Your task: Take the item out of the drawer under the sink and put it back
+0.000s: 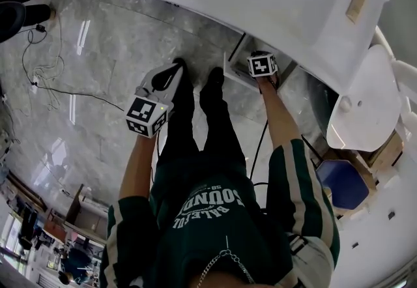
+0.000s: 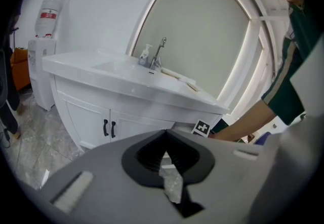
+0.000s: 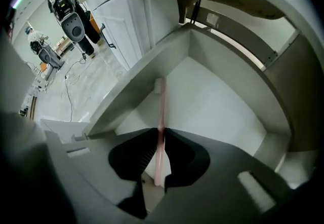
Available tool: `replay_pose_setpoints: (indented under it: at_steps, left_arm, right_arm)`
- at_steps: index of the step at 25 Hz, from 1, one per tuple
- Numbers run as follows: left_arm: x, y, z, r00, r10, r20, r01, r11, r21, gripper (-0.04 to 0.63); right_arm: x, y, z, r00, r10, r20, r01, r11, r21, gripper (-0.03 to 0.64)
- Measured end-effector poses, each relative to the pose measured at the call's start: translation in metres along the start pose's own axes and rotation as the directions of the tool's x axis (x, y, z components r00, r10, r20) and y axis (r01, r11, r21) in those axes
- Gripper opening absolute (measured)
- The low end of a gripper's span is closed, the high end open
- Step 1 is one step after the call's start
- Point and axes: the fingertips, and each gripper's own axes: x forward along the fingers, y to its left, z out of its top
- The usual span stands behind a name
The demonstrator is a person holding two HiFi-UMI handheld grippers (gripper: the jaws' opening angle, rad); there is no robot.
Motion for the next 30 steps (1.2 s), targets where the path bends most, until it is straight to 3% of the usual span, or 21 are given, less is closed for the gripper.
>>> replay_pose_setpoints:
  at_steps: [8,16,23,30]
  left_arm:
    - [0.002,-0.004,0.012,1.0,-0.011,0.008,0.011,1.0,0.006,0.051]
    - [-0.006,-0.017,0.05,0.998,-0.048,0.03,0.046,0.998,0.044,0.049]
    - [-0.025,-0.028,0.093,0.995,-0.084,0.057,0.078,0.992,0.101,0.049]
    - [-0.035,-0.036,0.137,0.988,-0.122,0.092,0.106,0.981,0.161,0.05]
  right_arm:
    - [-0.012,-0.003,0.006,0.999,-0.02,0.026,0.02,1.0,0.009,0.081]
    - [-0.071,0.015,0.014,0.988,-0.028,0.154,0.02,0.998,0.055,0.08]
    - [-0.15,0.048,0.035,0.957,-0.007,0.289,-0.008,0.999,0.051,0.078]
    - [-0.234,0.063,0.061,0.905,-0.037,0.423,-0.003,0.996,0.094,0.04]
